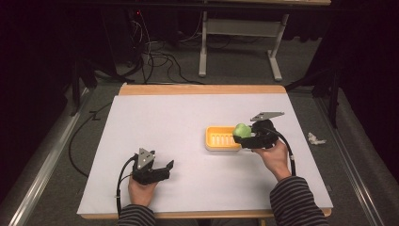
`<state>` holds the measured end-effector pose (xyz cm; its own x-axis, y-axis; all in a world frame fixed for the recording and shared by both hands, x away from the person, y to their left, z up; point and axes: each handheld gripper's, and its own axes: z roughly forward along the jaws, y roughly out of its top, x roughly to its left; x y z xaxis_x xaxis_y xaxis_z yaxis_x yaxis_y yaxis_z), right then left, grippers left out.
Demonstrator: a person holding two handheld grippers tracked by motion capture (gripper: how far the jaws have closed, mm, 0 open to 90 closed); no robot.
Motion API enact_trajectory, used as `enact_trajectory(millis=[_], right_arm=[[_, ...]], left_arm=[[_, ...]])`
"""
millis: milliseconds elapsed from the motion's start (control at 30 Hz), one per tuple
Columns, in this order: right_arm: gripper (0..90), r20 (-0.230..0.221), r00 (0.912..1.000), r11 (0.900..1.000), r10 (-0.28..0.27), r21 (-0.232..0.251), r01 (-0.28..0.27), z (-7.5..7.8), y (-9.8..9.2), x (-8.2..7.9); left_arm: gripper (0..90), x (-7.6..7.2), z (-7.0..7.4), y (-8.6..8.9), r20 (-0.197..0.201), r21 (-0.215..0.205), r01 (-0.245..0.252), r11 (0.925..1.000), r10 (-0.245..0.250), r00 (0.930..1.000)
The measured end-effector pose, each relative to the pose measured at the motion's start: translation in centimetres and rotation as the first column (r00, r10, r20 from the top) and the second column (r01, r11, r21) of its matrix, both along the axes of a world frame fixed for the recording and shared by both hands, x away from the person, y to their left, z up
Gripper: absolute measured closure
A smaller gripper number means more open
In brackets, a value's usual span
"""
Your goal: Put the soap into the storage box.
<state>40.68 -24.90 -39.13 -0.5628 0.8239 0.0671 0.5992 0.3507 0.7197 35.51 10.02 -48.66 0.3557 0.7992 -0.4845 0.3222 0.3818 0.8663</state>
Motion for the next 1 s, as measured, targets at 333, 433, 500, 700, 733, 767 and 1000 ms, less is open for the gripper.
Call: enact_trajectory(millis=[333, 433, 500, 700, 733, 767, 1000], right_arm=[[27.8, -0.03, 0.9995, 1.0, 0.006, -0.013, -0.006, -0.5, 0.9, 0.8], [27.8, -0.038, 0.9992, 1.0, 0.01, -0.015, -0.01, -0.7, 1.1, 1.1], [27.8, -0.047, 0.9988, 1.0, 0.013, -0.021, -0.014, -0.9, 1.4, 1.3], [27.7, -0.074, 0.9972, 0.999, 0.013, -0.04, -0.016, -1.6, 2.2, 2.1], [27.7, -0.074, 0.9972, 0.999, 0.014, -0.042, -0.017, -1.7, 2.3, 2.1], [27.7, -0.074, 0.9972, 0.999, 0.014, -0.042, -0.017, -1.7, 2.3, 2.1], [27.7, -0.102, 0.9948, 0.996, 0.001, -0.089, -0.011, -2.7, 3.6, 2.9]], left_arm=[[15.9, 0.1, 0.0, 0.0, -0.006, -0.004, -0.004, 1.0, 0.003, 1.0], [16.0, 0.1, 0.0, 0.1, -0.006, -0.003, -0.004, 1.0, 0.004, 1.0], [15.9, 0.1, 0.0, 0.1, -0.007, 0.0, -0.003, 1.0, 0.003, 1.0], [15.9, 0.1, 0.0, 0.1, -0.008, -0.015, -0.01, 0.9998, 0.01, 0.9999], [16.1, 0.1, 0.1, 0.2, -0.009, -0.021, -0.014, 0.9997, 0.014, 0.9999], [16.3, 0.1, 0.1, 0.2, -0.009, -0.021, -0.014, 0.9997, 0.014, 0.9999], [16.4, 0.3, 0.0, 0.1, -0.023, -0.015, -0.012, 0.9998, 0.012, 0.9997]])
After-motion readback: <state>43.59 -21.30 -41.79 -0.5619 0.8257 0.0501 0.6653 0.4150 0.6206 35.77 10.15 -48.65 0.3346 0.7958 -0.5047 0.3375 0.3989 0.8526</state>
